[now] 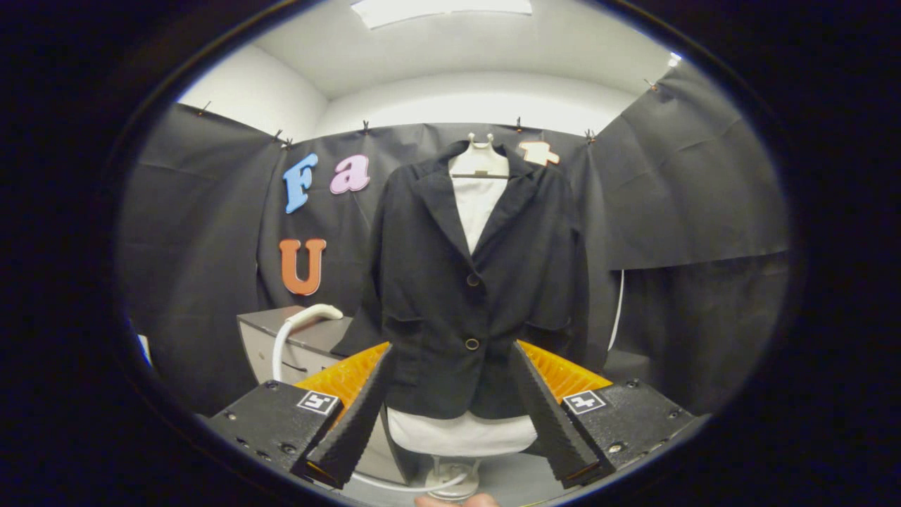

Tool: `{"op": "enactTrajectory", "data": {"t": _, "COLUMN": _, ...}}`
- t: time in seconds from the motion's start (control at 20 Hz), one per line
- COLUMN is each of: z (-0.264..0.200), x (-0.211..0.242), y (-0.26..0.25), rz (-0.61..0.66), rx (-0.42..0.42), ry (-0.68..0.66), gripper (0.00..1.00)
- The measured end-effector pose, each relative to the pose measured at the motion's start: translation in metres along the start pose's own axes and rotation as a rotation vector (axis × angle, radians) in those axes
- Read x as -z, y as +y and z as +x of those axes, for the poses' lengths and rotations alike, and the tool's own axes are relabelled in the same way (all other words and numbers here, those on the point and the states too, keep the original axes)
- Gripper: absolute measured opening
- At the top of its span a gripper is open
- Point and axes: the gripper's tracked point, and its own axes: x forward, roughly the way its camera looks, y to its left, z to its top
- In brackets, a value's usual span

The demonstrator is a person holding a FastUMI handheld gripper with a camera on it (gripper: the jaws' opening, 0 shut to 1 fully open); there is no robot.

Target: Iron the clothes twice with a garment steamer, once on the left side and once on the right side.

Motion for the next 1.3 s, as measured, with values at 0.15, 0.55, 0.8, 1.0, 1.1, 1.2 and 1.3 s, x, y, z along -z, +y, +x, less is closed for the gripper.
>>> {"op": "enactTrajectory", "data": {"t": 0.15, "z": 0.012, "x": -0.001, "y": 0.039, "rz": 0.003, "rx": -0.034, "ry": 0.022, "gripper": 1.00}}
{"op": "enactTrajectory", "data": {"t": 0.55, "z": 0.054, "x": -0.002, "y": 0.163, "rz": 0.056, "rx": -0.114, "ry": 0.139, "gripper": 1.00}}
{"op": "enactTrajectory", "data": {"t": 0.8, "z": 0.085, "x": -0.003, "y": 0.236, "rz": 0.041, "rx": -0.195, "ry": 0.194, "gripper": 1.00}}
{"op": "enactTrajectory", "data": {"t": 1.0, "z": 0.131, "x": 0.004, "y": 0.280, "rz": 0.018, "rx": -0.255, "ry": 0.248, "gripper": 1.00}}
{"op": "enactTrajectory", "data": {"t": 1.1, "z": 0.157, "x": 0.005, "y": 0.305, "rz": 0.015, "rx": -0.282, "ry": 0.266, "gripper": 1.00}}
{"op": "enactTrajectory", "data": {"t": 1.2, "z": 0.184, "x": 0.013, "y": 0.331, "rz": 0.014, "rx": -0.322, "ry": 0.300, "gripper": 1.00}}
{"op": "enactTrajectory", "data": {"t": 1.3, "z": 0.215, "x": 0.012, "y": 0.352, "rz": 0.011, "rx": -0.355, "ry": 0.323, "gripper": 1.00}}
